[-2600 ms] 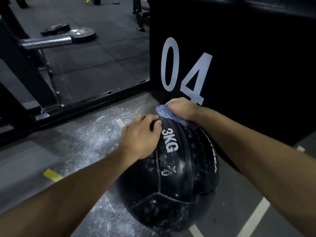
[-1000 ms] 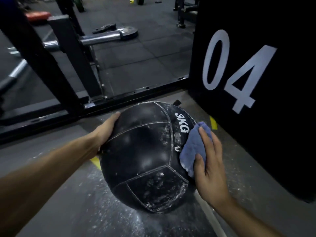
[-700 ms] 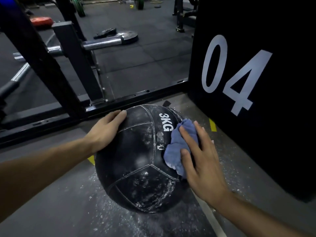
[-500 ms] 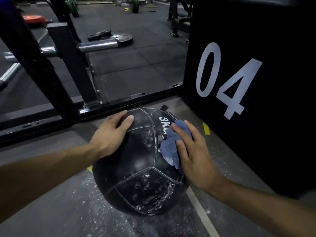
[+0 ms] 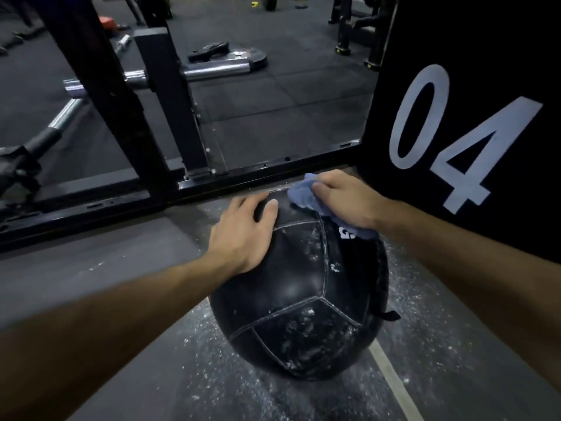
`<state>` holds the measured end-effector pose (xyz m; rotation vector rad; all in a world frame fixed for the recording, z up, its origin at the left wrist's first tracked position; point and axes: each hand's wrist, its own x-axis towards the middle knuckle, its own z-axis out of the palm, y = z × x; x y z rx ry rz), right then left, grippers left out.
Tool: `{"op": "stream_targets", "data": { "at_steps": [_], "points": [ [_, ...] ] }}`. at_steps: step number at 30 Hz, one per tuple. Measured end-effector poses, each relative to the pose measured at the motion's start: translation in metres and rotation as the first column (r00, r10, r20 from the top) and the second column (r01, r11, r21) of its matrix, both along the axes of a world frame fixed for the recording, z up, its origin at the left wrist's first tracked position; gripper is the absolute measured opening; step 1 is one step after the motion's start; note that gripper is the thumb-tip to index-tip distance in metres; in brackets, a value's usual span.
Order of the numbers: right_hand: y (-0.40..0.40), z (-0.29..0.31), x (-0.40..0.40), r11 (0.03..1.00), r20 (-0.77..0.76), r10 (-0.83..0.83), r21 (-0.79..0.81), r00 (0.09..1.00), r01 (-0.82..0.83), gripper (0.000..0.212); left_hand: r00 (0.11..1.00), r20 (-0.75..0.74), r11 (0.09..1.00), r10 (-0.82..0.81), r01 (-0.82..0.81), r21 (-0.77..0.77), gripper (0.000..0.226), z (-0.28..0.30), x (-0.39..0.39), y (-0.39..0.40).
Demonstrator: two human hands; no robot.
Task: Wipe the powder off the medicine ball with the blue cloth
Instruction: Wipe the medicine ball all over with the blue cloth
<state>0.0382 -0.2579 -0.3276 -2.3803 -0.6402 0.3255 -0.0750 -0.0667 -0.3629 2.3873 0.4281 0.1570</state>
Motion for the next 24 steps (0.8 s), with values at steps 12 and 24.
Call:
{"op": "stream_targets", "data": {
  "at_steps": [12, 24],
  "points": [
    [-0.055, -0.065, -0.17, 0.951, 0.629, 0.303, -0.253, 0.716, -0.18, 0.059, 0.995, -0.074, 0.997, -0.072, 0.069, -0.042, 0.067, 0.003, 0.036, 0.005],
    [0.012, 0.001, 0.029, 0.953, -0.14, -0.249, -0.21, 0.958, 0.217, 0.039, 0.982, -0.041, 0.978, -0.183, 0.187, 0.098, 0.07, 0.003, 0.003, -0.019]
  ]
}}
